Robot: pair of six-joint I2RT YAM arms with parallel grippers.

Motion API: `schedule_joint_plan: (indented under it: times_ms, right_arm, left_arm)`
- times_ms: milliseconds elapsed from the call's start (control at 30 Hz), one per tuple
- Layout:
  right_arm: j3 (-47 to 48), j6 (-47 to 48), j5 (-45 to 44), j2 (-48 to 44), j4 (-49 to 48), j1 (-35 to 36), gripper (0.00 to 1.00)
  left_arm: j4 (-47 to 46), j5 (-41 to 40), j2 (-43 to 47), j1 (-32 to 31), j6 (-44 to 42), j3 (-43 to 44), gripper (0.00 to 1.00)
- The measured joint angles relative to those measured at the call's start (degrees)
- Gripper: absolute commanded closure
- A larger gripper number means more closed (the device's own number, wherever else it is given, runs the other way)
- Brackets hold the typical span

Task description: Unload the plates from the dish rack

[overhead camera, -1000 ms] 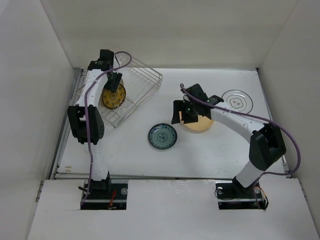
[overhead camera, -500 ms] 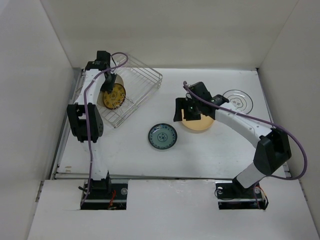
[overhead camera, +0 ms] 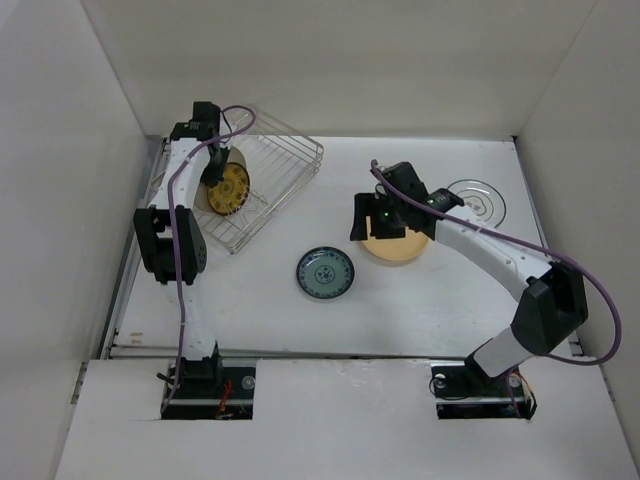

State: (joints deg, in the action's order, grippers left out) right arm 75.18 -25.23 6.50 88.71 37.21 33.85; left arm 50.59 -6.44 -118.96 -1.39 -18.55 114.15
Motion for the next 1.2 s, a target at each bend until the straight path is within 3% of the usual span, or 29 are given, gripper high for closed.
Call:
schedule_joint_plan:
  times_ms: [333,567,700,967,1200]
  right_arm:
    - [2.38,0.02,-0.55,-1.75,0.94,0.00,0.25]
    - [4.31,0.00,-0.15,-3.58,0.52,0.00,0.25]
    - [3.26,-0.70,1.66,-5.57,-3.17,0.00,0.23]
    - [-2.82,-5.79,6.08,-13.68,-19.65,0.00,0.19]
    - [-3.06,-8.09,7.48,-11.19,-25.33,0.00,0.21]
  left_arm:
    - [2.82,-0.87,9.31,-1.25,0.90,1.92,1.00]
    - [3.65,5.05,17.64,-3.02,2.60,6.80,1.00]
    - [6.99,14.82,19.52,-3.06,2.78,7.37,1.00]
    - [17.40,36.44,16.63,-6.93,0.55,4.92,1.00]
    - [22.47,46.66,11.52,-12.59,-1.62,2.45,1.00]
